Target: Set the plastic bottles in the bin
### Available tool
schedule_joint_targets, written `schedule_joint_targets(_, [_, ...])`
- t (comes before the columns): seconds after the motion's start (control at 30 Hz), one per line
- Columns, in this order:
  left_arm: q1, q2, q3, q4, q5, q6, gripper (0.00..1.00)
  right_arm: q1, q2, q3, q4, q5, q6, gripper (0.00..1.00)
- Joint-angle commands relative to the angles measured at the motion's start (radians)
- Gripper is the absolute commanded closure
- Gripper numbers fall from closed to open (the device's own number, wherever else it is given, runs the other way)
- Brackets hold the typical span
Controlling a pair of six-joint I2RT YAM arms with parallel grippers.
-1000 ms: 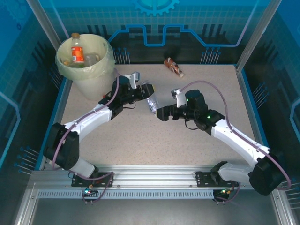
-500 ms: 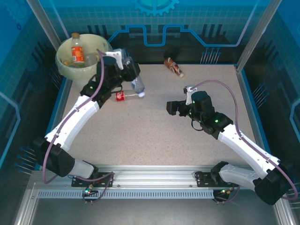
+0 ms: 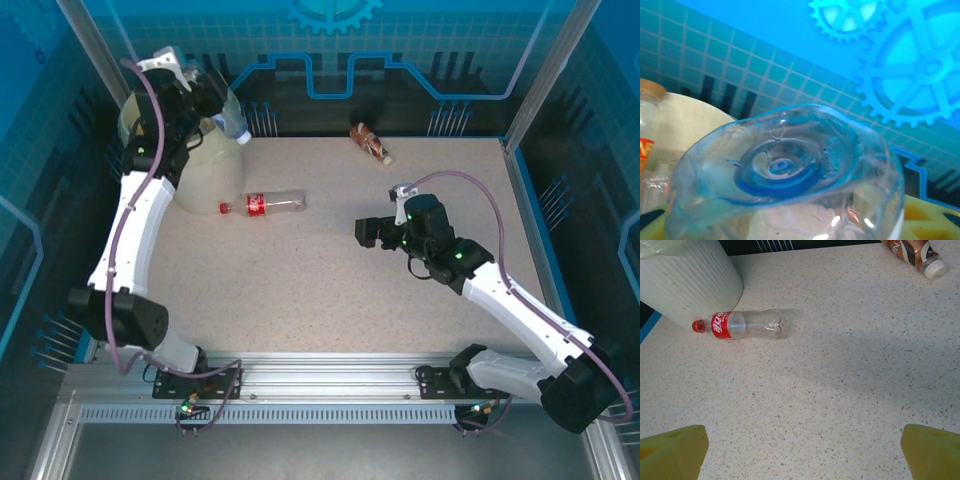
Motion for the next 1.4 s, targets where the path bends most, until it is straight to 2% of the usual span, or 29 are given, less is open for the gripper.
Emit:
schedule_joint_targets(0.0, [0.041,0.065,0.081,0.02,-0.028,-0.069,0.45,0.009,0.011,0.043,-0.033,-0.023,0.011,0.0])
schedule_joint_targets(0.27, [0.118,0.198,0.209,0.038,-0.06,-0.097,0.44,0.008,-0.006,0.042,-0.059,-0.005,0.005,0.0])
schedule_joint_targets(0.47, [0.158,0.292,0.272,0.034,-0.01,-0.244,0.38,0.008,-0.009,0.034,-0.047,0.006,0.007,0.0])
schedule_joint_targets(0.57, [0.158,0.369,0.395,-0.045,-0.016,-0.275,0.27,0.008,-0.007,0.038,-0.046,0.019,0.005,0.0])
schedule_joint_targets(0.63, [0.159,0.408,0.477,-0.128,-0.054,-0.299,0.13,0.008,-0.01,0.036,-0.037,0.034,0.002,0.0])
schedule_joint_targets(0.7, [0.159,0.413,0.505,-0.17,-0.089,-0.324,0.03,0.005,-0.015,0.024,-0.007,0.037,-0.011,0.0])
schedule_joint_targets(0.87, [0.159,0.375,0.499,-0.193,-0.098,-0.329,0.01,-0.012,-0.007,0.003,0.075,0.052,-0.011,0.0])
schedule_joint_targets(1.03, [0.159,0.295,0.408,-0.192,-0.09,-0.315,0.01,-0.078,0.049,0.014,0.118,0.024,0.018,0.0])
schedule_joint_targets(1.13, [0.159,0.218,0.294,-0.146,-0.067,-0.309,0.01,-0.125,0.106,0.042,0.122,0.01,0.01,0.0])
schedule_joint_targets(1.27, [0.156,0.107,0.123,-0.071,0.038,-0.298,0.01,-0.204,0.234,0.136,0.094,-0.042,-0.062,0.0])
schedule_joint_targets(1.37, [0.152,0.026,-0.011,-0.021,0.124,-0.292,0.01,-0.24,0.348,0.223,0.059,-0.02,-0.15,0.0])
